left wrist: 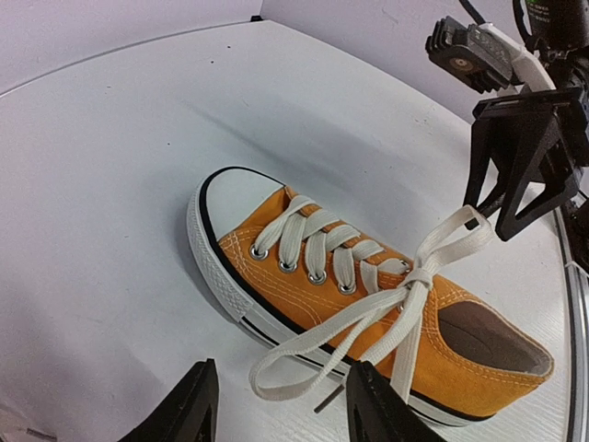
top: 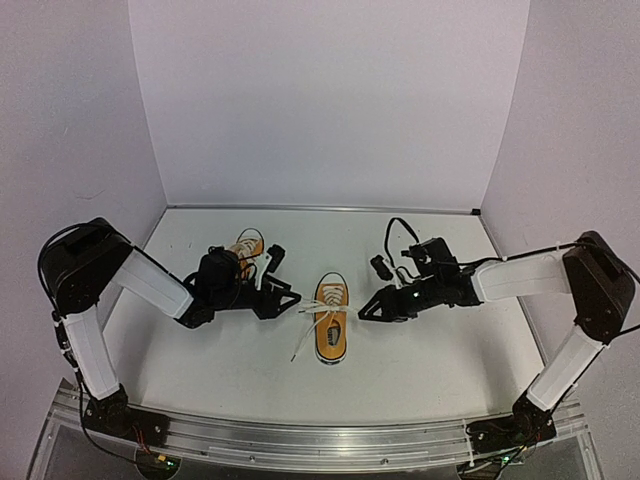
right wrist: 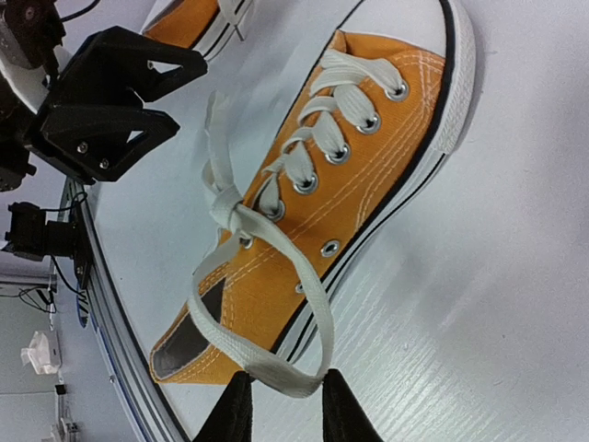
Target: Tie the shoes
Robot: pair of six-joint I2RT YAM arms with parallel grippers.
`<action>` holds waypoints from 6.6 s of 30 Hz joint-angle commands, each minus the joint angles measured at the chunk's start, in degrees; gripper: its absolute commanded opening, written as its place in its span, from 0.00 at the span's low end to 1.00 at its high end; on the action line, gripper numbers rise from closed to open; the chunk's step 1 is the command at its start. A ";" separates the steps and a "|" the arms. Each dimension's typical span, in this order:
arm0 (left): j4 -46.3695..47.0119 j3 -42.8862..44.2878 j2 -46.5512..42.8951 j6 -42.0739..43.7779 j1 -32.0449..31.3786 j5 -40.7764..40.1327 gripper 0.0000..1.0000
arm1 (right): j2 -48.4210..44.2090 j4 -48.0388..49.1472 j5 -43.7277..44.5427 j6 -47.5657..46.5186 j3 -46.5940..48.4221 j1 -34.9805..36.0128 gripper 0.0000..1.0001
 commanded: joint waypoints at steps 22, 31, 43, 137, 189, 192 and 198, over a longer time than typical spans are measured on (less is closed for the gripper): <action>-24.91 12.89 0.18 31.79 -2.85 11.63 0.37 | 11.21 -1.22 -2.23 -10.86 11.54 -6.12 0.36; -24.21 14.90 3.09 31.98 -3.30 12.91 0.36 | 17.49 1.28 -7.70 -13.63 12.68 -5.07 0.37; -24.11 15.70 4.46 32.28 -3.92 13.01 0.28 | 16.36 1.52 -11.51 -14.83 12.60 -2.44 0.40; -31.04 9.55 -1.96 37.16 -2.51 -8.94 0.00 | 7.14 -7.76 20.94 -6.82 13.23 -3.17 0.00; -41.56 21.15 -7.96 6.20 -9.92 -10.71 0.81 | -8.13 -3.60 14.86 -2.73 8.58 -0.71 0.62; -43.09 25.05 -4.33 -0.71 -12.26 -14.25 0.78 | -11.06 -3.51 16.87 -2.03 7.15 -0.77 0.62; -45.70 30.48 0.96 -7.09 -14.37 -19.09 0.77 | -13.90 -3.53 18.87 -1.72 5.27 -1.01 0.62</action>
